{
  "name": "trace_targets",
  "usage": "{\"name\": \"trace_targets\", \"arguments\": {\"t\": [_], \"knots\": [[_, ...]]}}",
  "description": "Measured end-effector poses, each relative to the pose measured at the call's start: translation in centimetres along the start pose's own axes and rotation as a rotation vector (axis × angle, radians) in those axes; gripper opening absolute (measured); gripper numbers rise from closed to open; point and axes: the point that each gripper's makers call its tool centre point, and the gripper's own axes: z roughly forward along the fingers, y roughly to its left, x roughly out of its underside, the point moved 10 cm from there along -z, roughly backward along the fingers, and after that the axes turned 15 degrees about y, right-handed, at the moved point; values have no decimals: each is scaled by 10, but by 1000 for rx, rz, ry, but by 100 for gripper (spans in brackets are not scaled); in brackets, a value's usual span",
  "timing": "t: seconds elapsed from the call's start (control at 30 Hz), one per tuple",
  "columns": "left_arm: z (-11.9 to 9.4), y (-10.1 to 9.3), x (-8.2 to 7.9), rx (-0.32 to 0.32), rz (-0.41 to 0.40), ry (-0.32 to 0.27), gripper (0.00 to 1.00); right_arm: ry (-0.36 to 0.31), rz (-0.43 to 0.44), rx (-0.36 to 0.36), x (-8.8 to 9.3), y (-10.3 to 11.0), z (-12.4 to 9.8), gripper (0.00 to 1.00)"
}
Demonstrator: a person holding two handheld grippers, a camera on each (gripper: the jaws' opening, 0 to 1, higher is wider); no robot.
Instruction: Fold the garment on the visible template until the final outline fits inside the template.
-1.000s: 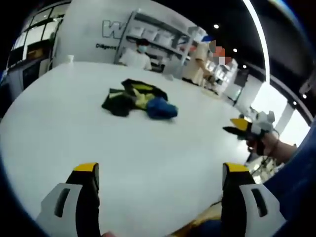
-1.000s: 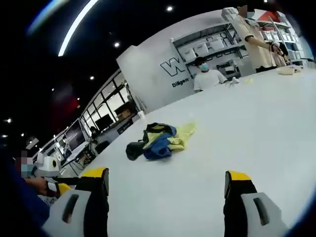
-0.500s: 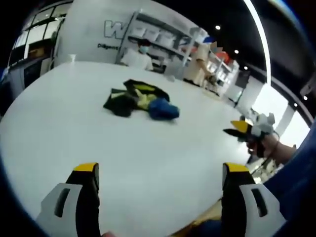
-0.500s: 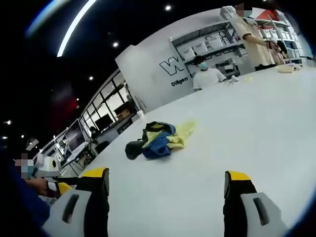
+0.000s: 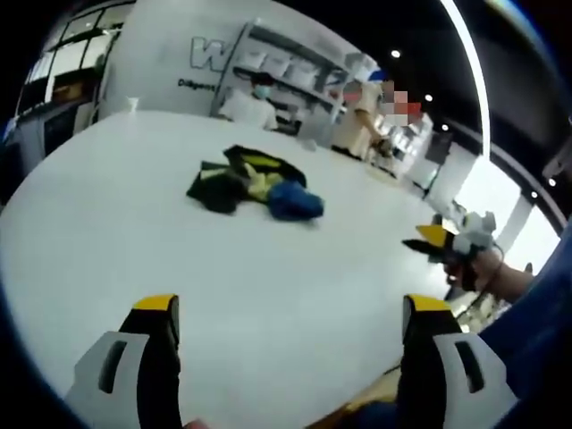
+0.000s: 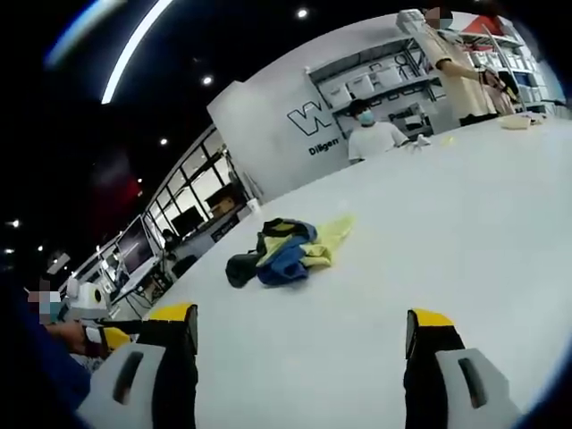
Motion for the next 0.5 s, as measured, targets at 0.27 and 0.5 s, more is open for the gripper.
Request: {"name": "trace_targets", "arguments": {"t": [0.27,0.5], "knots": [[-1,1,2,-2,-4,-1,99,-1,2,-1,2,0,-4,96],[-2,-1,1,5,-11,-12,99,-1,11,-3,5,2,-6,95]]}}
